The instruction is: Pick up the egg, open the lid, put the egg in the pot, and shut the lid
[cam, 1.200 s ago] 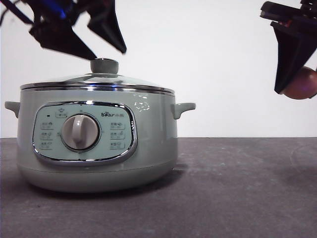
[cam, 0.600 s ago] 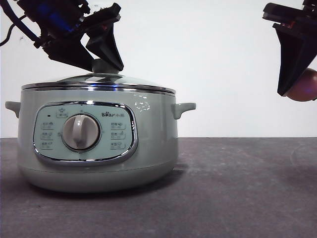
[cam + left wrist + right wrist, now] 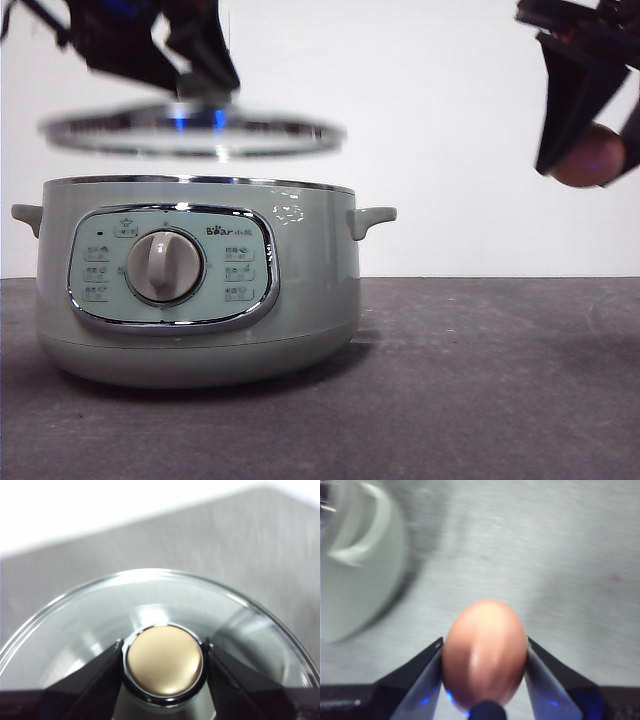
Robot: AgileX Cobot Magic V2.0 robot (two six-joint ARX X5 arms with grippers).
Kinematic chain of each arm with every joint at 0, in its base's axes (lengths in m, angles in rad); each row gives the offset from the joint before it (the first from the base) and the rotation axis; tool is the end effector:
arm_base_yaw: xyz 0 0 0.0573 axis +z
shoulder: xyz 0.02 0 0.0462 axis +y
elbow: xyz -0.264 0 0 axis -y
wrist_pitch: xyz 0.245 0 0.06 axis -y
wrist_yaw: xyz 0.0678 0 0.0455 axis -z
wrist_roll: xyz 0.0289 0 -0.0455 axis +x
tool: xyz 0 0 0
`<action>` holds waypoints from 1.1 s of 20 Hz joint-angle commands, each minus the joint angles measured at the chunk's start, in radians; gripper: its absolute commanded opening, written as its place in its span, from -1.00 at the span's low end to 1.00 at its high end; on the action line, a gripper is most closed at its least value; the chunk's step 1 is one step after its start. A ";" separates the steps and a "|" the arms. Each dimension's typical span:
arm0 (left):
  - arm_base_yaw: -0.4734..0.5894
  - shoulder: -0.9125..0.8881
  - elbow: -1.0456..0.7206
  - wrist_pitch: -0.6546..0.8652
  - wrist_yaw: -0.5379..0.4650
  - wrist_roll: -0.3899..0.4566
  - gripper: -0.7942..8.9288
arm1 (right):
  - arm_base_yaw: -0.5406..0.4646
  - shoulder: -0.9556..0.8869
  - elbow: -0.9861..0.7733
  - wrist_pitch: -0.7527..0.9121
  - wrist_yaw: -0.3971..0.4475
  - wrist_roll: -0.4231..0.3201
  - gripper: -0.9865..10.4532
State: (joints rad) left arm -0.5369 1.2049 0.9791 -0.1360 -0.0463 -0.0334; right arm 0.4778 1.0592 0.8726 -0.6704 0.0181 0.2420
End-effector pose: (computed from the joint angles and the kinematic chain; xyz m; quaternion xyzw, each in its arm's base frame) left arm 0.2311 -0.1360 0.3194 0.0358 0.1763 -0.2360 0.9550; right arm 0.1831 0.0942 0.2741 0.0057 0.4249 0.1571 0.8915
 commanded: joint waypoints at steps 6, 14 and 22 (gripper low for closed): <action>-0.002 -0.187 0.220 -0.163 -0.148 0.089 -0.85 | 0.074 0.115 0.211 0.069 -0.162 -0.038 -0.85; -0.002 -0.394 0.286 -0.330 -0.249 0.115 -0.85 | 0.224 0.569 0.631 0.016 -0.178 -0.138 -0.85; -0.002 -0.525 0.286 -0.413 -0.325 0.117 -0.85 | 0.309 0.969 0.932 -0.047 -0.161 -0.284 -0.85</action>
State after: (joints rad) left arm -0.5388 0.6880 1.2453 -0.5957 -0.3721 0.0711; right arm 0.7837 2.0232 1.8023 -0.7193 -0.1379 -0.0078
